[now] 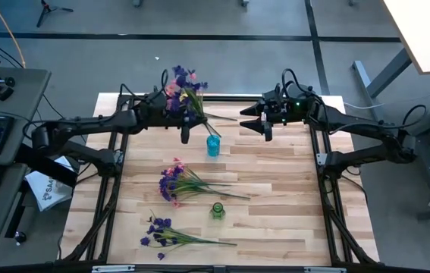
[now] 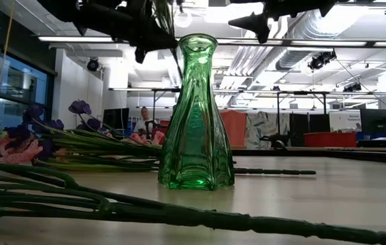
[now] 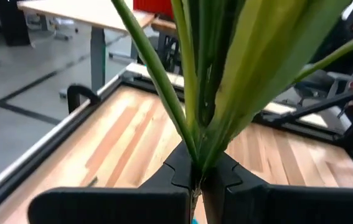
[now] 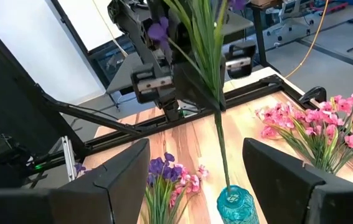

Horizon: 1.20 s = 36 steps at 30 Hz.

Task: Sort flowers into vase by color
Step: Put the top violet flowers into the blue crystal vase

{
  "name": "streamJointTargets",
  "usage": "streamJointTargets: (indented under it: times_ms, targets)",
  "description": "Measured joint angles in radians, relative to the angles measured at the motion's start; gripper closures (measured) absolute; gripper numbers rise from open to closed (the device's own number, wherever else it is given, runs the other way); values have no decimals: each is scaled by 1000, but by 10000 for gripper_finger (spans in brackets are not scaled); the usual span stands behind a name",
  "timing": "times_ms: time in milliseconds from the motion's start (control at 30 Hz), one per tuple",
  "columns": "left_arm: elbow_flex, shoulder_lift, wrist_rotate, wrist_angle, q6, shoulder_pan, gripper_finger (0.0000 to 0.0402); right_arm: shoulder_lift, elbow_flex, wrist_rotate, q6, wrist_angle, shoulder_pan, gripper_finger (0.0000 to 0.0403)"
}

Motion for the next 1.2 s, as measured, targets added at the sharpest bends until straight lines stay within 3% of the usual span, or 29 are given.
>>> streamJointTargets:
  times_ms: [367, 733, 933, 1200]
  targets:
    - [0, 19, -4, -39, -30, -8, 386, 0, 0, 0, 0, 0, 0, 151]
    - [2, 19, 57, -112, -107, -34, 246, 0, 0, 0, 0, 0, 0, 151]
    - [94, 19, 52, -319, -53, -53, 204, 0, 0, 0, 0, 1, 0, 151]
    - [204, 19, 40, -633, -45, -54, 192, 0, 0, 0, 0, 1, 0, 151]
